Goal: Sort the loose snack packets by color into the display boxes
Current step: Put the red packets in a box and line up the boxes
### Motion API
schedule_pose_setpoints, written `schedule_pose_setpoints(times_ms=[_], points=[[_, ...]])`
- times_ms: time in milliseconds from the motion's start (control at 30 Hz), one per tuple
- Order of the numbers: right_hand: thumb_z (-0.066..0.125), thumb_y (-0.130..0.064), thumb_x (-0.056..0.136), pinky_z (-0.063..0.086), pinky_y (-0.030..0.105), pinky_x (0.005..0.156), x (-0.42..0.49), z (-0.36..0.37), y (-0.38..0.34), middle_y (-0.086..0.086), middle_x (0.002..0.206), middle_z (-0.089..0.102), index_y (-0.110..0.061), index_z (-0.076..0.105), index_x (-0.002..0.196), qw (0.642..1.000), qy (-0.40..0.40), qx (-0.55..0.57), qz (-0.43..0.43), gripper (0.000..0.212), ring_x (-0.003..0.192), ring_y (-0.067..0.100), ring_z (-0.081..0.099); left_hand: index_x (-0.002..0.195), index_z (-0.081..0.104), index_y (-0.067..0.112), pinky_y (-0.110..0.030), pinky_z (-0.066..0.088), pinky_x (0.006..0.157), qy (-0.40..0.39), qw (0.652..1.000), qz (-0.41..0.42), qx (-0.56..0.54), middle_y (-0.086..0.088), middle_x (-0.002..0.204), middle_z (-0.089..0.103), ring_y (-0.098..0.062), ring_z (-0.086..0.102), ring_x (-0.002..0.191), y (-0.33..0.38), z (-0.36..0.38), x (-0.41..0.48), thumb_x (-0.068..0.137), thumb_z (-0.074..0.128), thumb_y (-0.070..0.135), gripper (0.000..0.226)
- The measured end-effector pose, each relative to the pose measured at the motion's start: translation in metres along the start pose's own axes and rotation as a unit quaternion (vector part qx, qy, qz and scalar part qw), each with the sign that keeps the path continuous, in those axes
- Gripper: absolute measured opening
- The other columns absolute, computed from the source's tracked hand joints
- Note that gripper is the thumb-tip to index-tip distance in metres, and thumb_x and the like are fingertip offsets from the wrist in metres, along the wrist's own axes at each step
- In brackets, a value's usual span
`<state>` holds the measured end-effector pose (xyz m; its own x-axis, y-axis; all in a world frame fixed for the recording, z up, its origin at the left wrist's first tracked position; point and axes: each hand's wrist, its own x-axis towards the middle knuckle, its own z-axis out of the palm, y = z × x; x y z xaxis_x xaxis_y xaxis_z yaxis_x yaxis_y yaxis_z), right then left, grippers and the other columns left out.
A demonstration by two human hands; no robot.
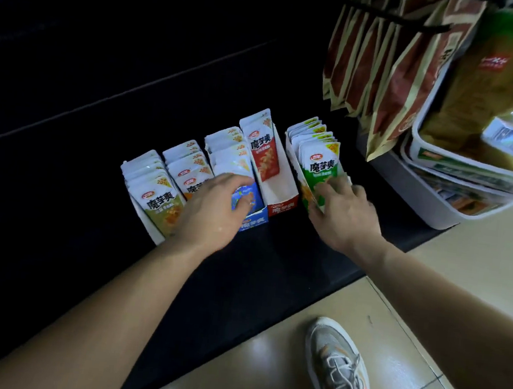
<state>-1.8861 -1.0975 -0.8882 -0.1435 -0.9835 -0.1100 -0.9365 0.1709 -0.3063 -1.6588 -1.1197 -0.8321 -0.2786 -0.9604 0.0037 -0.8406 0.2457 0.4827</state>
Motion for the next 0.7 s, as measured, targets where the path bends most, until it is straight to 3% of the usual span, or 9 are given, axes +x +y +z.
schedule_pose_setpoints(times_ms=[133,300,400,500,700], points=[[0.045,-0.021,0.098,0.035,0.053,0.112,0.005,0.016,0.003,0.006,0.153,0.037,-0.030,0.035,0.152,0.997,-0.060,0.039,-0.030,0.056,0.138,0.044,0.030,0.127,0.063,0.027,-0.036,0.047,0.098,0.032,0.998,-0.056,-0.009,0.008,0.127,0.060,-0.015,0.055,0.116,-0.039,-0.003,-0.031,0.097,0.056,0.027,0.031],[0.046,-0.015,0.093,0.034,0.058,0.111,0.032,0.024,-0.007,0.009,0.141,0.047,-0.030,0.038,0.147,0.996,-0.052,0.037,-0.055,0.057,0.127,0.045,0.044,0.122,0.060,0.027,-0.038,0.049,0.094,0.106,0.986,-0.130,0.007,0.007,0.124,0.058,-0.017,0.052,0.117,-0.079,-0.009,-0.048,0.095,0.060,0.024,0.027],[0.046,-0.013,0.095,0.038,0.051,0.110,0.052,0.019,-0.017,0.010,0.146,0.043,-0.028,0.043,0.146,0.996,-0.045,0.044,-0.056,0.054,0.129,0.045,0.040,0.127,0.055,0.021,-0.035,0.043,0.092,0.172,0.962,-0.210,0.010,0.001,0.127,0.055,-0.020,0.047,0.120,-0.098,-0.009,-0.051,0.092,0.065,0.023,0.036],[0.050,-0.013,0.093,0.029,0.047,0.118,0.075,0.012,-0.021,0.010,0.155,0.033,-0.026,0.045,0.148,0.996,-0.053,0.030,-0.059,0.056,0.140,0.042,0.032,0.130,0.051,0.016,-0.039,0.042,0.096,0.216,0.935,-0.282,-0.005,-0.006,0.131,0.051,-0.025,0.043,0.124,-0.112,-0.006,-0.049,0.090,0.066,0.025,0.043],[0.060,-0.019,0.090,0.024,0.039,0.121,0.095,-0.006,-0.015,0.004,0.159,0.030,-0.022,0.055,0.140,0.991,-0.078,0.081,-0.067,0.050,0.148,0.025,0.025,0.139,0.041,0.018,-0.036,0.044,0.091,0.161,0.917,-0.341,-0.134,-0.003,0.137,0.048,-0.024,0.051,0.123,-0.122,0.009,-0.044,0.094,0.064,0.034,0.054]])
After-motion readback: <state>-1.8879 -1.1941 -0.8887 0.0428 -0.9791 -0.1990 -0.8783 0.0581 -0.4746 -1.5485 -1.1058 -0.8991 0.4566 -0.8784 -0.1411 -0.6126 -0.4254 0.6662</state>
